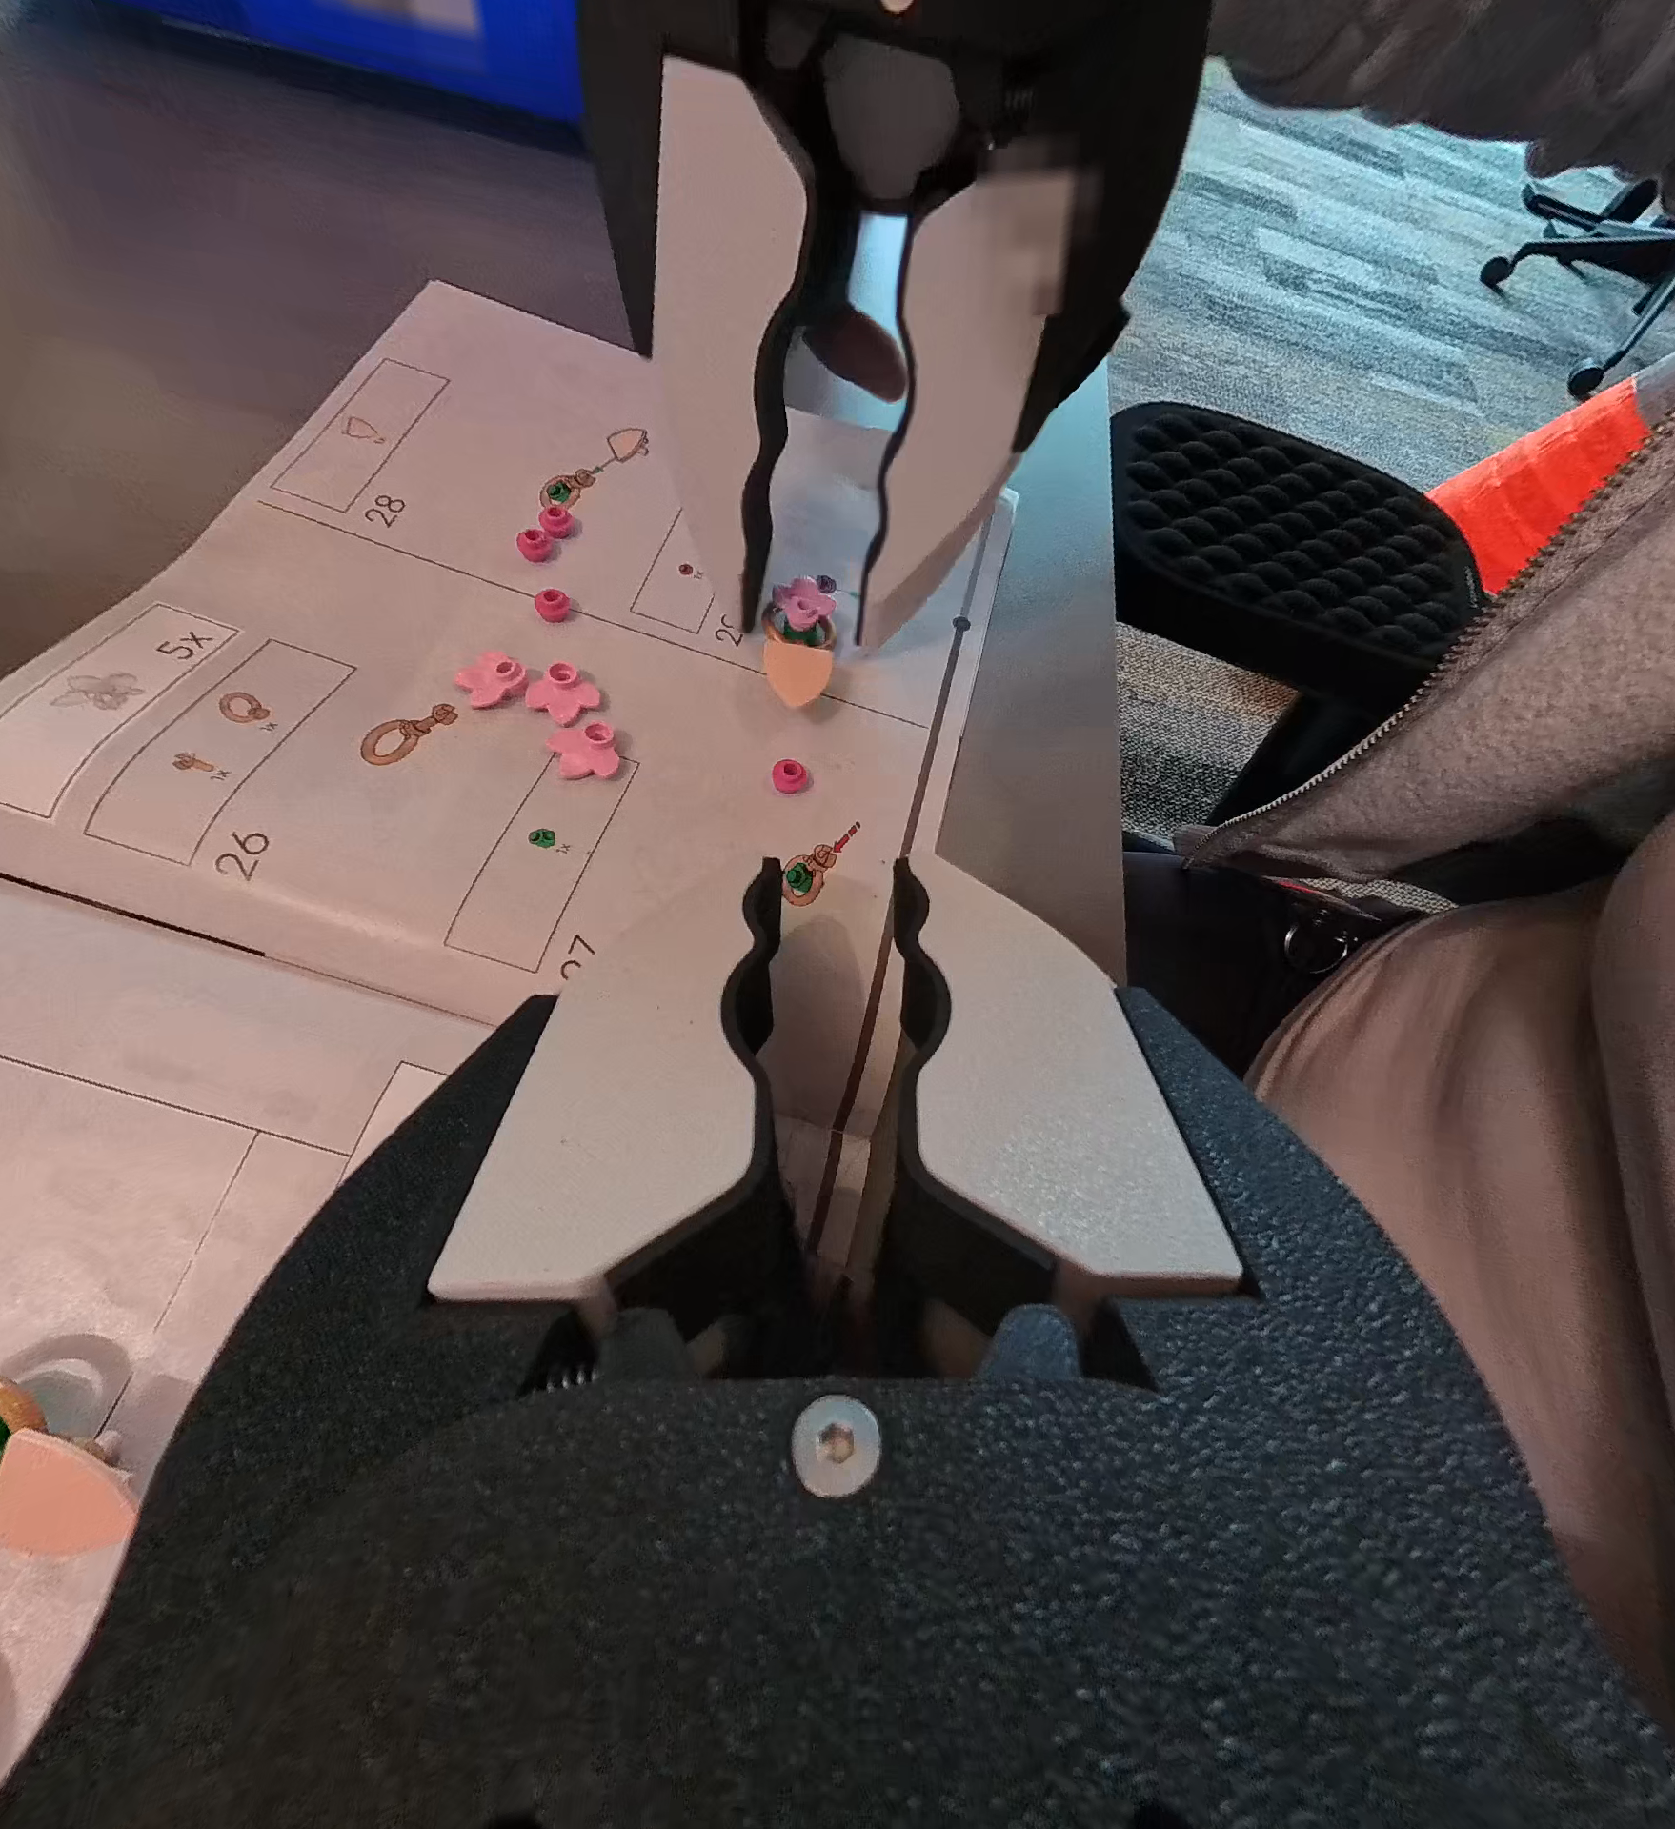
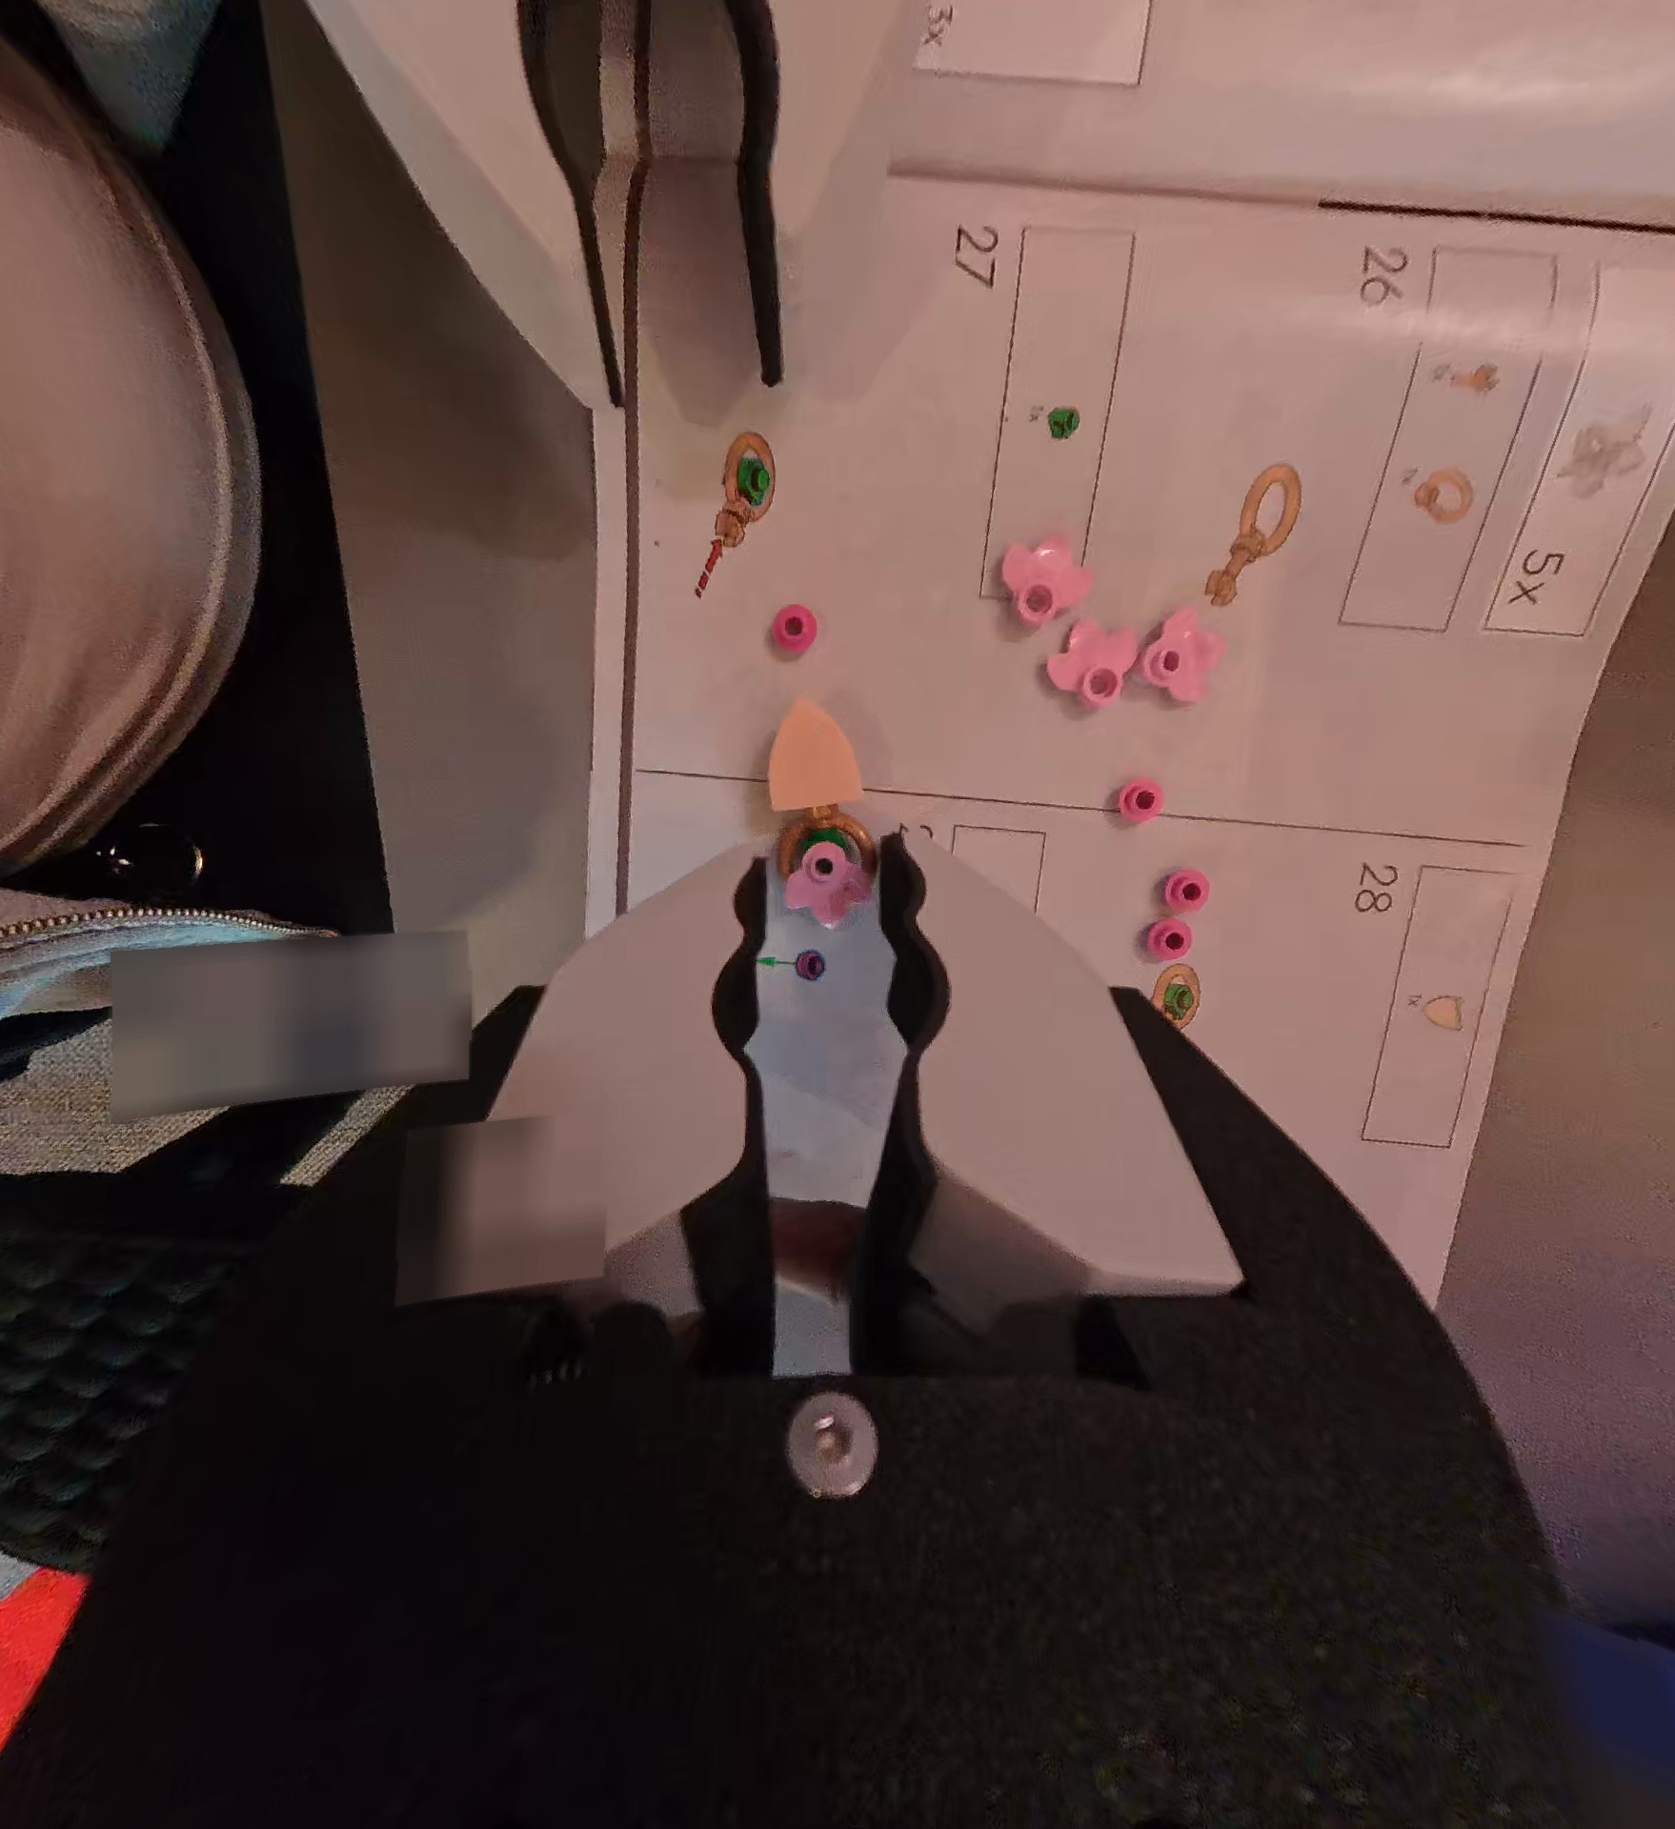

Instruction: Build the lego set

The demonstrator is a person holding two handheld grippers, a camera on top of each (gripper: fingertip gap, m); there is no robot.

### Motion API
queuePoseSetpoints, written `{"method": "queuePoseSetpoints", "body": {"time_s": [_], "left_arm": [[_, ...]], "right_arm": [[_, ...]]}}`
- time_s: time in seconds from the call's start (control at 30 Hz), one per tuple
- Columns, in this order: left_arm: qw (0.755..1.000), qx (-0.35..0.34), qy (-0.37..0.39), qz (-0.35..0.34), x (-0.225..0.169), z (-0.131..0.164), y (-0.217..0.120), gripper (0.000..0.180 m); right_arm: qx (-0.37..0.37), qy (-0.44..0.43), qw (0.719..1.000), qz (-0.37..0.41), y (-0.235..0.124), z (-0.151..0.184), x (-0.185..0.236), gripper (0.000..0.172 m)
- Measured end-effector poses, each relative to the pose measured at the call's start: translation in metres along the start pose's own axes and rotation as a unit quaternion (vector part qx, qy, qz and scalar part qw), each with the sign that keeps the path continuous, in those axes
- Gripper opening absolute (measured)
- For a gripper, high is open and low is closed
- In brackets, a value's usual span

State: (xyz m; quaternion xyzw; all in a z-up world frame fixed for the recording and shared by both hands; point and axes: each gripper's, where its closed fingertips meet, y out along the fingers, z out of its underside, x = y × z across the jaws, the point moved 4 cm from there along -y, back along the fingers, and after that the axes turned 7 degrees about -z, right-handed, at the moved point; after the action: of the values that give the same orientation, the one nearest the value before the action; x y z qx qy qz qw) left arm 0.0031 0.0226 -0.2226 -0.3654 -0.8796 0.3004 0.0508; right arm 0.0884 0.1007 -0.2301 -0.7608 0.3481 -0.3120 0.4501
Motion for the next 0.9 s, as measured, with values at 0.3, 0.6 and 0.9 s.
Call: {"method": "queuePoseSetpoints", "body": {"time_s": [0.3, 0.6, 0.9], "left_arm": [[1.000, 0.000, -0.002, 0.001, 0.000, 0.000, 0.000, 0.022], [1.000, -0.006, -0.005, 0.003, 0.001, -0.001, -0.001, 0.022], [1.000, -0.005, -0.004, 0.003, 0.000, -0.001, -0.001, 0.022]], "right_arm": [[-0.004, -0.059, 0.998, 0.024, -0.009, -0.040, 0.008, 0.019], [0.030, -0.071, 0.997, 0.002, 0.009, -0.045, 0.004, 0.014], [0.040, -0.074, 0.996, -0.005, 0.016, -0.043, 0.005, 0.012]]}}
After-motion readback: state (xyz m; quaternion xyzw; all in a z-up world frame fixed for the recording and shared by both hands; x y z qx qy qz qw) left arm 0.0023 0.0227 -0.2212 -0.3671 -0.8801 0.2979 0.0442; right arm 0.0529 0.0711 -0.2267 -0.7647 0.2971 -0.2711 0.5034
